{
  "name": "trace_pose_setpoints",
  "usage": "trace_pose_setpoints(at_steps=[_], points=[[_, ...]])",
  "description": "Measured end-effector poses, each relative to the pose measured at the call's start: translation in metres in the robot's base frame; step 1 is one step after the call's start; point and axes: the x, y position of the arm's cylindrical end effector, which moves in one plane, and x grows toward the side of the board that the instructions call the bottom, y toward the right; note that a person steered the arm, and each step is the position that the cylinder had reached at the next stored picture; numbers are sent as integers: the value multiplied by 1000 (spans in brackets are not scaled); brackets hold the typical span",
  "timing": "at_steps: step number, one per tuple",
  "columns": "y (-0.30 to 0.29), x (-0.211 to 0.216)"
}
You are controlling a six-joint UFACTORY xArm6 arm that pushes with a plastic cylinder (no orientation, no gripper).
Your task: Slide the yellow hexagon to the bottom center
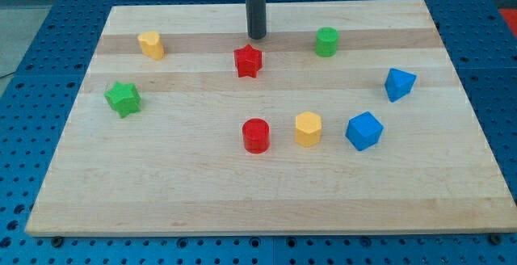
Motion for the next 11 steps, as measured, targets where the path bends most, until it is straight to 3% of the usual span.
trace_pose_setpoints(at_steps=[3,7,10,11], points=[[-5,3],[113,156],[82,226],[80,208]])
